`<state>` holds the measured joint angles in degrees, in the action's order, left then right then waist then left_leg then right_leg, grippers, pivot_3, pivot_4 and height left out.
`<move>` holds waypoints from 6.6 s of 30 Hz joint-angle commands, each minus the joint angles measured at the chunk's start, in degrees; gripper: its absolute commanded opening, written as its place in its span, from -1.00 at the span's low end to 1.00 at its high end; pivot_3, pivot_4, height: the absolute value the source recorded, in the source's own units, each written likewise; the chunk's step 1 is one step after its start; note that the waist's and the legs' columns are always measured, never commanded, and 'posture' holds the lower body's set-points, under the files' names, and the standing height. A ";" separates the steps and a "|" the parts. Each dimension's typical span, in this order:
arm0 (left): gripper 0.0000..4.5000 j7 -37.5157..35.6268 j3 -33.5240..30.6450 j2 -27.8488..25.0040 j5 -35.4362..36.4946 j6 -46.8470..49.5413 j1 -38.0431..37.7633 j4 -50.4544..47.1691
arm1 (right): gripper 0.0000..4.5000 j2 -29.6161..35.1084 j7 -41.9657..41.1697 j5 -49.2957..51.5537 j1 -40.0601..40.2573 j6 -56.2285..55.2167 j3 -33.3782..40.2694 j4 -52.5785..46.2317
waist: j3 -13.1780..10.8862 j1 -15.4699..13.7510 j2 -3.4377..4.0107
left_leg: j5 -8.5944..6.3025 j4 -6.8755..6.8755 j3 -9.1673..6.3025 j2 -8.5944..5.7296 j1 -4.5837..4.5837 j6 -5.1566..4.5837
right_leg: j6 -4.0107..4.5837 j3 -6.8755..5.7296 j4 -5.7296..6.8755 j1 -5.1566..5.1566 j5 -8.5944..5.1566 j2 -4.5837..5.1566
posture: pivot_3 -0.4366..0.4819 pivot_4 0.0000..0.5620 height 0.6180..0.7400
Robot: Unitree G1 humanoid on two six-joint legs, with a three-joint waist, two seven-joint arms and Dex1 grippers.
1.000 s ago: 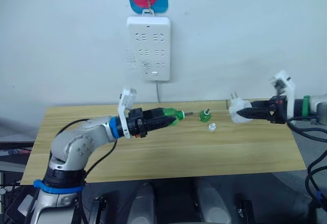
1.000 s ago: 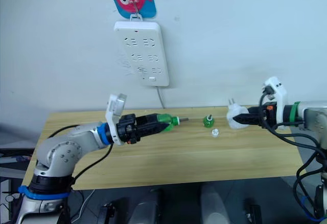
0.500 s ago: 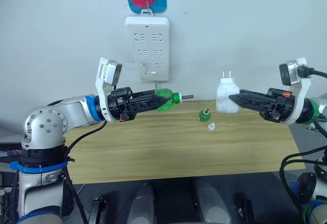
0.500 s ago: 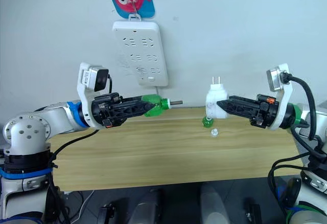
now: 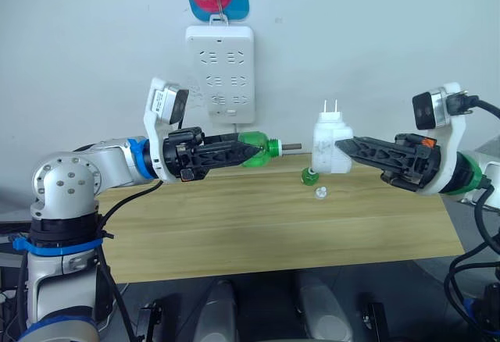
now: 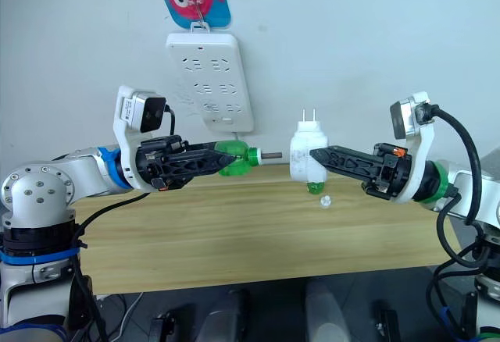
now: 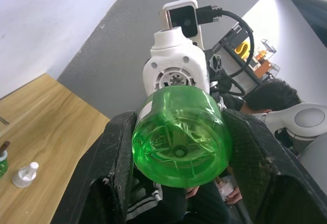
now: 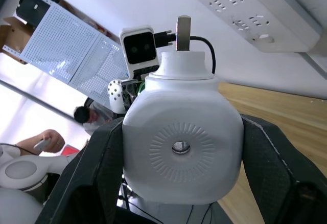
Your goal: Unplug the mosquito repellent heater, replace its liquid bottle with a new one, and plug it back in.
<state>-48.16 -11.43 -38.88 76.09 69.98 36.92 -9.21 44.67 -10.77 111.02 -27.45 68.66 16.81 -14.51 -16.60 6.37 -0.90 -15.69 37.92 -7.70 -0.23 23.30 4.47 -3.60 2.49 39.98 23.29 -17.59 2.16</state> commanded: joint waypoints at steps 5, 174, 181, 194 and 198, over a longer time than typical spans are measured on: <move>0.02 -1.70 1.62 1.39 -0.32 -1.29 0.97 -2.15 | 0.30 1.23 -0.68 1.98 0.22 -4.35 -1.80 -2.95 | 0.00 -0.07 0.00 | 0.03 0.01 -0.01 -0.01 0.01 0.05 | 0.00 0.00 0.00 0.00 0.00 0.01 | -0.33 -0.15 0.91; 0.02 5.07 3.76 12.47 -4.60 -4.72 0.87 3.35 | -1.00 -0.01 -11.85 -16.32 -7.06 -8.05 -5.59 -7.83 | 0.27 0.34 -0.05 | 0.08 0.19 0.01 -0.07 0.04 0.14 | -0.05 -0.02 0.12 0.02 0.05 0.10 | -0.44 -0.21 0.91; 0.02 -0.89 6.06 10.15 -6.49 -4.73 -0.92 0.03 | -1.00 -0.07 -9.80 -16.04 -9.70 -7.92 -6.28 -4.32 | 0.27 0.36 -0.05 | 0.08 0.17 0.00 -0.07 0.05 0.14 | -0.05 -0.03 0.11 0.02 0.05 0.09 | -0.42 -0.22 0.91; 0.02 -2.16 5.73 10.24 -5.97 -4.08 -1.08 0.10 | -1.00 0.27 -10.47 -17.63 -10.71 -6.73 -7.44 -3.33 | 0.27 0.38 -0.05 | 0.08 0.17 0.00 -0.06 0.05 0.13 | -0.05 -0.02 0.11 0.02 0.05 0.08 | -0.42 -0.21 0.91; 0.02 -2.13 5.42 10.25 -5.18 -3.41 -0.97 0.24 | -1.00 -0.13 -9.88 -18.73 -10.74 -7.21 -7.37 -2.31 | 0.27 0.37 -0.05 | 0.08 0.17 0.01 -0.06 0.05 0.13 | -0.05 -0.02 0.11 0.02 0.05 0.08 | -0.42 -0.21 0.91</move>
<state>-49.38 -4.81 -28.46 69.04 66.27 35.65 -6.92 44.47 -20.54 92.77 -37.16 61.99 8.63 -16.76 -16.33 6.74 -0.95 -15.61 38.09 -7.70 -0.28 23.35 4.61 -3.66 2.47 40.09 23.31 -17.54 2.24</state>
